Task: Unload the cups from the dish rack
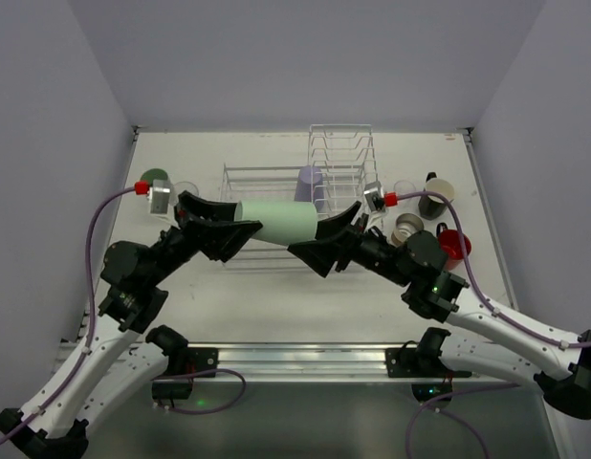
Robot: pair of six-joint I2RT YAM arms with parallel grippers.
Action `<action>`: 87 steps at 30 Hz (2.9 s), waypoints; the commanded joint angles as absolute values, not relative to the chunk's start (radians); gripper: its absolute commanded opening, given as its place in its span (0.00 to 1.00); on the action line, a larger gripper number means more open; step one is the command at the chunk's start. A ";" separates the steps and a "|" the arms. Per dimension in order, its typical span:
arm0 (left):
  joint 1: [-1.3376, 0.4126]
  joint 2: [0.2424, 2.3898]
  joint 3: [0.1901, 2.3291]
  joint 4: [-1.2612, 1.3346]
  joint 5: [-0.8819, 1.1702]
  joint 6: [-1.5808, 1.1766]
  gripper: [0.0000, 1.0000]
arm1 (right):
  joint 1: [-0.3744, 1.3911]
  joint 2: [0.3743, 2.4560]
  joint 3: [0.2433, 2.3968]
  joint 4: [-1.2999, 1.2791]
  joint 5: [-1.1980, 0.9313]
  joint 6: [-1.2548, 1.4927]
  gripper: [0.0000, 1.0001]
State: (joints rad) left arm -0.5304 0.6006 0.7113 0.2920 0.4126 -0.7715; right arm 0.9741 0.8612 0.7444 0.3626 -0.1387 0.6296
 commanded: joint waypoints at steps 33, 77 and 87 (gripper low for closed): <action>-0.522 0.522 0.715 -0.400 -0.281 -0.268 1.00 | 1.266 1.139 1.057 -0.867 0.192 0.492 0.00; -0.508 1.016 0.788 0.072 0.146 -0.344 0.99 | 1.335 0.712 1.069 -0.491 0.351 0.380 0.75; -0.508 1.385 0.952 0.297 0.307 -0.253 1.00 | 1.335 0.549 0.973 -0.442 0.446 0.364 0.74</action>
State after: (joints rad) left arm -0.5110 1.3308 0.8734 0.1413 0.2176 -0.2958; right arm 1.3289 0.5579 0.9913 -0.4862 0.3962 0.3859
